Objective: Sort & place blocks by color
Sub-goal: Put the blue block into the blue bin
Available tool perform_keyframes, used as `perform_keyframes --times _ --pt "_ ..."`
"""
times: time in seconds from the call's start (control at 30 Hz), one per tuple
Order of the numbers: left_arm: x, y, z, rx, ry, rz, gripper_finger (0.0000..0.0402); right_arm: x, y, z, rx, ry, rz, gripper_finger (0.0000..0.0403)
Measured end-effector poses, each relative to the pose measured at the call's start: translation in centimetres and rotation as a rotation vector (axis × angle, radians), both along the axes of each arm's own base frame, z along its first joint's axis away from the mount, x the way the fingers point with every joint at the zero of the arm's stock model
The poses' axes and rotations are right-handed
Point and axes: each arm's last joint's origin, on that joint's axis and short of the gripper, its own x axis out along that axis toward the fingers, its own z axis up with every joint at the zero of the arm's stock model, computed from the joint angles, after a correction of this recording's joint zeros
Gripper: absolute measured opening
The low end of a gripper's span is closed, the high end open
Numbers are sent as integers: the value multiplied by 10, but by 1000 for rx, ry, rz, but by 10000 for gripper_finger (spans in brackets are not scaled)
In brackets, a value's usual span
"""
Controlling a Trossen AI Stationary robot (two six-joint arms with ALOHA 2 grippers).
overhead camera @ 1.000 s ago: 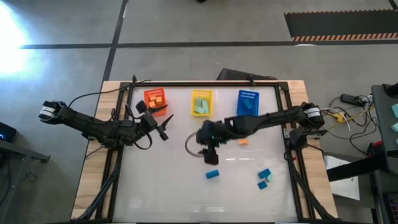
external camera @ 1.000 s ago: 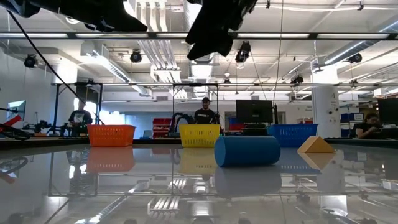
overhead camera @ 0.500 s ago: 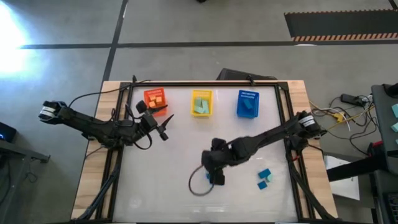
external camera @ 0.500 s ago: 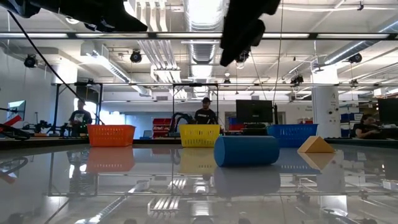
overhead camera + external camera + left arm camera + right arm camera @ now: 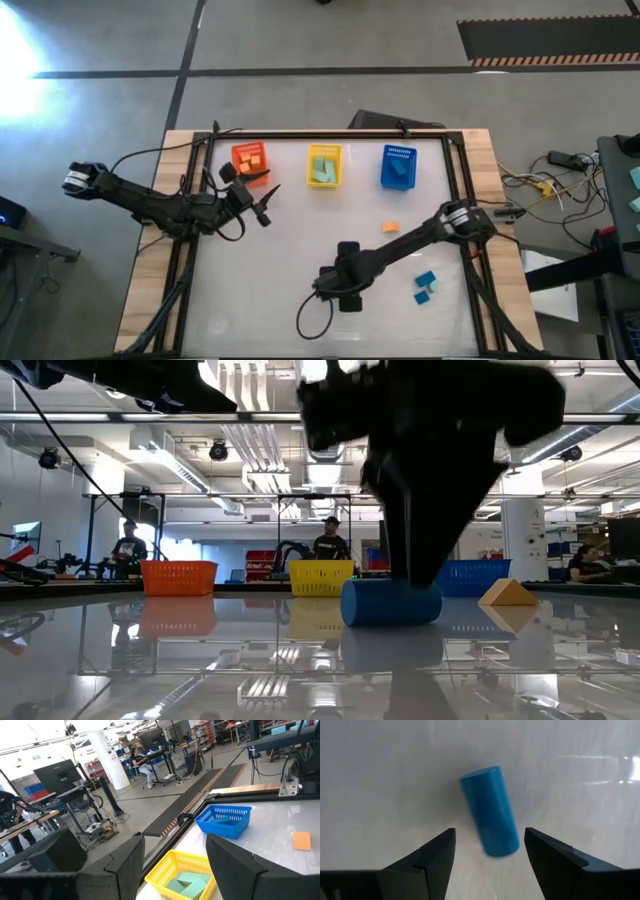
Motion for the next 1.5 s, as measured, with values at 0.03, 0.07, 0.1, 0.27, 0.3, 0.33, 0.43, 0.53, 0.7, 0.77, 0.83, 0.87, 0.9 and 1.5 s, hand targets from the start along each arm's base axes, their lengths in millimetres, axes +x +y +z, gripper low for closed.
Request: perform_keyframes --times 0.03,0.07,0.1,0.27,0.3,0.33,0.43,0.53,0.7,0.77,0.83,0.87,0.9,1.5 --pt "0 0 0 -1 -3 0 196 2 -1 -5 -7 10 5 228" --pt "0 0 1 -1 -4 0 196 3 -2 -11 -13 23 12 228" --pt "0 0 1 -1 -4 0 196 4 -4 -15 -17 34 15 228" --pt "0 0 0 0 -1 0 196 7 -7 -23 -14 52 26 207" --pt "0 0 0 0 -1 0 196 8 -8 -23 -12 50 22 198" --pt "0 0 0 0 -2 0 196 8 -8 -23 -15 44 17 186" --pt "0 0 0 0 -1 0 196 9 -10 -22 -14 44 0 143" --pt "0 0 0 0 -1 0 196 9 -12 -22 -9 45 4 118" --pt "0 0 1 0 -4 0 196 10 -22 -12 37 57 -5 118" --pt "0 0 0 0 -2 0 196 8 -31 0 38 49 -15 117" --pt "0 0 0 0 -2 0 196 4 -43 16 24 49 -28 117" --pt "0 0 0 0 -1 0 196 2 -50 24 12 52 -40 117" --pt "0 0 0 0 -1 0 196 -2 -58 34 -4 52 -57 117" --pt "0 0 -1 1 1 0 196 -129 -293 134 -124 -3 -1115 117"
